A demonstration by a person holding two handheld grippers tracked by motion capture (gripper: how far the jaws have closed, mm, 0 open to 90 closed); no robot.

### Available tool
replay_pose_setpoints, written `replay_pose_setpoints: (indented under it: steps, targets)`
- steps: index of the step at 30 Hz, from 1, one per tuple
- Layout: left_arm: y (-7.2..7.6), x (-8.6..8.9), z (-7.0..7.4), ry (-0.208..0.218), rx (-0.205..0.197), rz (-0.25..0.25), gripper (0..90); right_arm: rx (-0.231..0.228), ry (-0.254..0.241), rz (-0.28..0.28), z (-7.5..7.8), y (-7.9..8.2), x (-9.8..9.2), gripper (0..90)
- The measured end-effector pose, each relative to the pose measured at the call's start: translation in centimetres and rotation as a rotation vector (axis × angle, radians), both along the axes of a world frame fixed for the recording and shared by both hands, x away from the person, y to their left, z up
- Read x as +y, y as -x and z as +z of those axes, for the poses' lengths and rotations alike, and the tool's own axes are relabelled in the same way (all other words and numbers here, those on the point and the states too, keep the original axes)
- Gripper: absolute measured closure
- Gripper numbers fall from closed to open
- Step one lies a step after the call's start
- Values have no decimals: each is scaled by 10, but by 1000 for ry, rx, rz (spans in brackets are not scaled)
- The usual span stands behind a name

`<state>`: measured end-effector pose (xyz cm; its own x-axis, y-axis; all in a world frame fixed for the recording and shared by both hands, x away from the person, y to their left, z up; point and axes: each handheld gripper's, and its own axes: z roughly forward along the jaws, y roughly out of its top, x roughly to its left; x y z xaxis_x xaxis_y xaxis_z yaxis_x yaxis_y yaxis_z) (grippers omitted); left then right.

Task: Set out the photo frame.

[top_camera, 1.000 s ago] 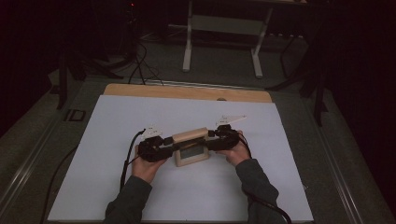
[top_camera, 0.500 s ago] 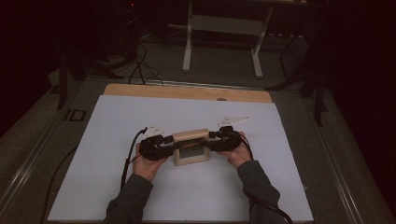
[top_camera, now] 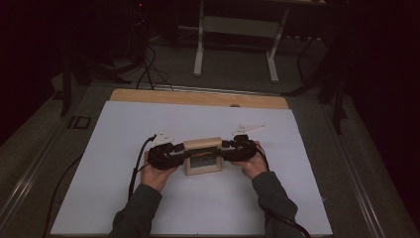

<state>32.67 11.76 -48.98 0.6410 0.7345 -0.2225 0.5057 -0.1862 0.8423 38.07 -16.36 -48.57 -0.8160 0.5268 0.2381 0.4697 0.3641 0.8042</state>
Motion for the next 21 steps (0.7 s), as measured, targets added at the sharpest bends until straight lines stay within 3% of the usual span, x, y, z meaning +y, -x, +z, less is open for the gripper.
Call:
replay_pose_setpoints:
  steps: [21]
  targets:
    - [-6,3,-2,22,7,-29,566,2,-6,-19,-1,6,-3,523]
